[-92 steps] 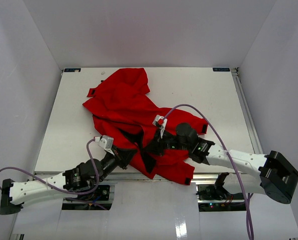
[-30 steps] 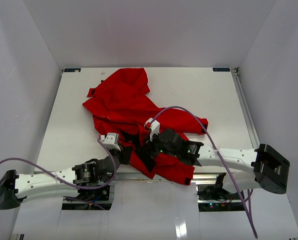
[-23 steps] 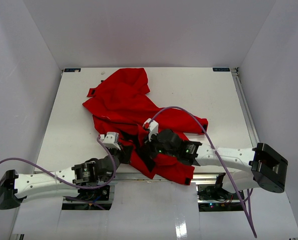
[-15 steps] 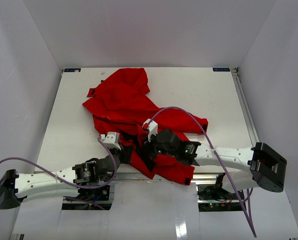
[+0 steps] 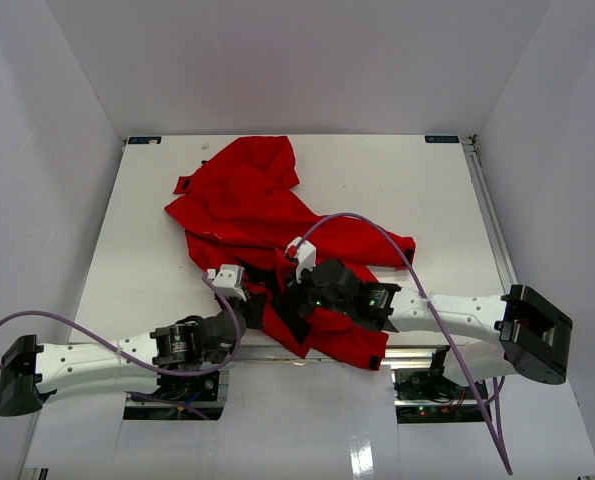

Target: Zip up the jacket

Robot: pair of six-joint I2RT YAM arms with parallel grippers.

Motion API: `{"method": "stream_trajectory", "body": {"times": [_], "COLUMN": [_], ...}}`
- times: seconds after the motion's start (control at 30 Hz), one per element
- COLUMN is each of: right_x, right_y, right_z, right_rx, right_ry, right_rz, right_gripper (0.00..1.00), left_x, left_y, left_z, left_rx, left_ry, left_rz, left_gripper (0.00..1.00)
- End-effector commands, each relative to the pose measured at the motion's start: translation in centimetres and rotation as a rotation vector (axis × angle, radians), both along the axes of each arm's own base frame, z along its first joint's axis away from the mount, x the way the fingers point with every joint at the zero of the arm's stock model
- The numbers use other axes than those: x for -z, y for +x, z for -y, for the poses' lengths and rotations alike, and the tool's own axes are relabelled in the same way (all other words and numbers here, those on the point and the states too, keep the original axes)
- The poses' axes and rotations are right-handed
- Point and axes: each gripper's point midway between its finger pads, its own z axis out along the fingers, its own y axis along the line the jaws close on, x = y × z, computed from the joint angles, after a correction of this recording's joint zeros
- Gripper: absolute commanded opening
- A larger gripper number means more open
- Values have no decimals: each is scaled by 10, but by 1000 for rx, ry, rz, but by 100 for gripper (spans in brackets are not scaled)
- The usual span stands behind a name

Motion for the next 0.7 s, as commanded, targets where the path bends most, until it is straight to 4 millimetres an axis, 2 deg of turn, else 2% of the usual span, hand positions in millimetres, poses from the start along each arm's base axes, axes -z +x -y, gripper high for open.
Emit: {"method": "stream_trajectory", "body": {"times": [0.0,0.67], "right_x": [-31,-34], "right_y": [8,11], "right_z": [-12,-14], "right_rx": [18,35], "right_ry": [67,71], "right_rz": [44,47], "right_gripper": [8,8], "left_x": [-14,-9], "left_y": [2,1], "left_z": [4,10], "left_rx": [-3,41], "left_ry": [-22,36], "left_rz": [12,23], "left_gripper": [0,0]}}
